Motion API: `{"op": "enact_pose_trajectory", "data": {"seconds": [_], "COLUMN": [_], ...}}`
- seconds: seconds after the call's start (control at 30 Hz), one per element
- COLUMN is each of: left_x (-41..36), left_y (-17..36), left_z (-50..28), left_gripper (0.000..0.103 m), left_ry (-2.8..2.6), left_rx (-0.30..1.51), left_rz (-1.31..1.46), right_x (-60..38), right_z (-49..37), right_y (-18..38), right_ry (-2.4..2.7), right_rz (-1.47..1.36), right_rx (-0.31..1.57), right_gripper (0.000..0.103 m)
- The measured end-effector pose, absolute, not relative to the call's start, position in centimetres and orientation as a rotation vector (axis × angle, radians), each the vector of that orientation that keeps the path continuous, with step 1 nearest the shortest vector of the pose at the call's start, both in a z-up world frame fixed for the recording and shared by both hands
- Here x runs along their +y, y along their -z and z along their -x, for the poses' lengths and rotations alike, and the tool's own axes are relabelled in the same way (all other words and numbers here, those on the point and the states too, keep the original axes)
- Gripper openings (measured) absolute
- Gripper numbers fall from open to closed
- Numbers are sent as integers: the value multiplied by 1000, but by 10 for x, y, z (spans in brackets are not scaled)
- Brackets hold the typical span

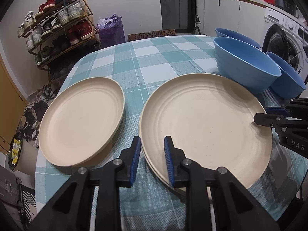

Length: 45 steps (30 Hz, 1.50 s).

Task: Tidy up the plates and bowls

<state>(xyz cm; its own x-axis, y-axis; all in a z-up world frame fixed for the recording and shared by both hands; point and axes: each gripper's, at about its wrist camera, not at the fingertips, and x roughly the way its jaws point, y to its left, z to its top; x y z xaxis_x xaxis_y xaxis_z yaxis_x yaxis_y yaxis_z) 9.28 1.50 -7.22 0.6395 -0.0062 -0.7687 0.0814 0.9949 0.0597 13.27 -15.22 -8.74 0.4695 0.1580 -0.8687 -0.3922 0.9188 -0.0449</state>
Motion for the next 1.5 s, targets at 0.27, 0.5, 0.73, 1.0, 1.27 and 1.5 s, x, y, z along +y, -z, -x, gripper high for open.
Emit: {"op": "enact_pose_trajectory", "data": {"seconds": [0.27,0.5,0.73,1.0,1.27,1.5], "left_x": [16,30,47,68,88,108], "left_y": [71,65,49,29,16,16], "left_z": [-92,-89,-76,-62,-57,-57], "left_gripper": [27,32,50,80,103,103], "left_ry": [59,65,31,-27,-83,-117], "left_rx": [878,883,839,781,730,735], "left_rz": [-75,2,46,46,81,137], "right_x": [-153,-157,-150,-123,-105,-93], "right_z": [-133,-131,-121,-108,-112,-121], "right_y": [89,83,65,39,12,-8], "right_ry": [-345,-383,-476,-609,-643,-651], "right_rz": [252,221,207,213,219,209], "right_rx": [1027,1023,977,889,816,771], "right_gripper": [18,29,61,92,102,102]}}
